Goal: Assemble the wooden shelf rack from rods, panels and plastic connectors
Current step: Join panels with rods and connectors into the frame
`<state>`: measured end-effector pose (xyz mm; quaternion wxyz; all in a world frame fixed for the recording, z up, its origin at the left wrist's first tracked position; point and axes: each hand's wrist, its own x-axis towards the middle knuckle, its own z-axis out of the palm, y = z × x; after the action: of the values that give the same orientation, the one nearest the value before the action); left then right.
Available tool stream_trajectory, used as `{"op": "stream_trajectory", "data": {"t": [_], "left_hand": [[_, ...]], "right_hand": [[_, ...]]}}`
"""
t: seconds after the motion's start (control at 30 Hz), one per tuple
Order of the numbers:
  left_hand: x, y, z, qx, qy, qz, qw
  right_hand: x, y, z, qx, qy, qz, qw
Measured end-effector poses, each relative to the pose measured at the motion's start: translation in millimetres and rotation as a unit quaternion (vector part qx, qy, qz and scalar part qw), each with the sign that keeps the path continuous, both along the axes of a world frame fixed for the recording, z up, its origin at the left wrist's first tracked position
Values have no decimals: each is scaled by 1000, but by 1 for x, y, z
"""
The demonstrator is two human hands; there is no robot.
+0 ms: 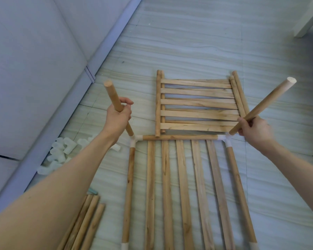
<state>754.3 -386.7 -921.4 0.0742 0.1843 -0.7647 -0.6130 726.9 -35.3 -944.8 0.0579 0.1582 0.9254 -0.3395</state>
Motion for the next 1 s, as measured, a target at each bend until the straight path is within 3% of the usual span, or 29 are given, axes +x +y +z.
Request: {"op": "stream_trajectory", "data": {"t": [0.13,0.2,0.27,0.3,0.37,0.43,0.53,0.63,0.73,0.83,0.9,1.0], "left_hand": [[5,-4,3,-25,-25,-6,999],[12,-10,3,-60,-50,-39,996],[29,-18,-5,-94,-72,-57,991],[40,-24,-11,-103,-84,-50,990],[63,-36,-27,-116,-122,-24,985],[80,-53,-42,-165,-162,-18,973],[92,-77,-56,-274,-180,-40,944],[90,-84,-64,-364,-145,-80,916],[78,-78,-74,-468,-142,-156,858],[70,-68,-87,-515,-197,-213,806],[70,-64,-92,-507,-210,-217,807],[75,-61,-93,-436,-180,-192,861]], "right_hand": [[31,-25,-16,-64,-51,-20,996],[58,-43,-27,6,-78,27,997],[86,-65,-35,104,-75,145,981],[97,-76,-37,154,-77,235,957],[110,-98,-42,215,-98,428,873],[116,-121,-45,227,-123,535,805],[122,-143,-51,231,-168,541,791],[129,-150,-62,253,-204,522,789],[130,-152,-68,258,-212,520,786],[130,-152,-71,265,-220,522,780],[130,-151,-72,267,-224,523,778],[129,-152,-71,270,-230,525,774]]}}
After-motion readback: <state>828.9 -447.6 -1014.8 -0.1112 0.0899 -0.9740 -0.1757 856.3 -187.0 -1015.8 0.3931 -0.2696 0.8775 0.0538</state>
